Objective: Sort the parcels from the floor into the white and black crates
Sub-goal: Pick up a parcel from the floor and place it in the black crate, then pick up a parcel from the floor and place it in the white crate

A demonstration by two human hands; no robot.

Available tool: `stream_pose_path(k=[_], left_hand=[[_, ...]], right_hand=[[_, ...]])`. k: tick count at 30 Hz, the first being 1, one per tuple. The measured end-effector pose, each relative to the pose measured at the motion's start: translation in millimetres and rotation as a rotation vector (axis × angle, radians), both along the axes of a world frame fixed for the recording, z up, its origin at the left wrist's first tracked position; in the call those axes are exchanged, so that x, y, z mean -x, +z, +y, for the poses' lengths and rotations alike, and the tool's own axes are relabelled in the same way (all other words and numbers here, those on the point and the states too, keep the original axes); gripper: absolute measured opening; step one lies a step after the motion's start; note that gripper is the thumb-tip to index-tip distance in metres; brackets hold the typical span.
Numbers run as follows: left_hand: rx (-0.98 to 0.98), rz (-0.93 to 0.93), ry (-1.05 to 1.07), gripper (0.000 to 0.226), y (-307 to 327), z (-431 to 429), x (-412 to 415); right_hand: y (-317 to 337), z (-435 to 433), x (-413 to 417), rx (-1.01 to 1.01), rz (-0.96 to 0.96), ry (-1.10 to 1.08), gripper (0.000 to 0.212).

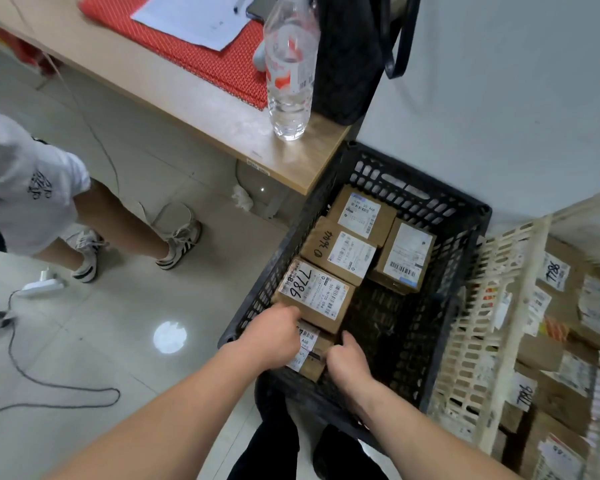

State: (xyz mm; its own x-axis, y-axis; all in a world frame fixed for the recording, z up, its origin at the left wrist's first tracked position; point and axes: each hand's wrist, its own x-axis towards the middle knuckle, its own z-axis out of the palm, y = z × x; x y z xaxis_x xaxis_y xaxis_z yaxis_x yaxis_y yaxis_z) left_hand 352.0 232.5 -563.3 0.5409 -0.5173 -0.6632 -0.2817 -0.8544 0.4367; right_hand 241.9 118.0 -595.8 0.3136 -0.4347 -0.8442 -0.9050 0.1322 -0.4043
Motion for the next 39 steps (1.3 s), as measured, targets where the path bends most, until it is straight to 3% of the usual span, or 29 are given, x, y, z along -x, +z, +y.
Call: stream_pose_path(k=[3, 9, 12, 24, 29, 39], left_hand=[[0.031, -0.028, 0.029, 0.038, 24.1, 4.6, -0.9], [0.051, -0.159, 0.157, 0.032, 83.3, 19.4, 4.6], [0.07, -0.257, 0.254, 0.034, 116.5, 30.3, 12.3], [0.138, -0.628, 0.675, 0.051, 233.6, 108.2, 95.0], [0.14, -0.717, 0.839, 0.056, 267.3, 152.7, 148.5], [0.088, -0.849, 1.121, 0.065, 321.8, 262.2, 286.2]], right_hand=[[29.0, -13.0, -3.4, 0.019, -0.086, 0.009, 0.061], [87.0, -26.4, -20.8, 0.127, -0.313, 0.179, 0.043], [119.4, -27.1, -32.3, 0.18, -0.433, 0.359, 0.065], [243.6, 5.6, -35.1, 0.368, -0.975, 0.921, 0.077], [281.5, 44.8, -15.4, 0.383, -1.107, 1.098, 0.097], [333.3, 167.9, 53.4, 0.341, -1.302, 1.358, 0.08]])
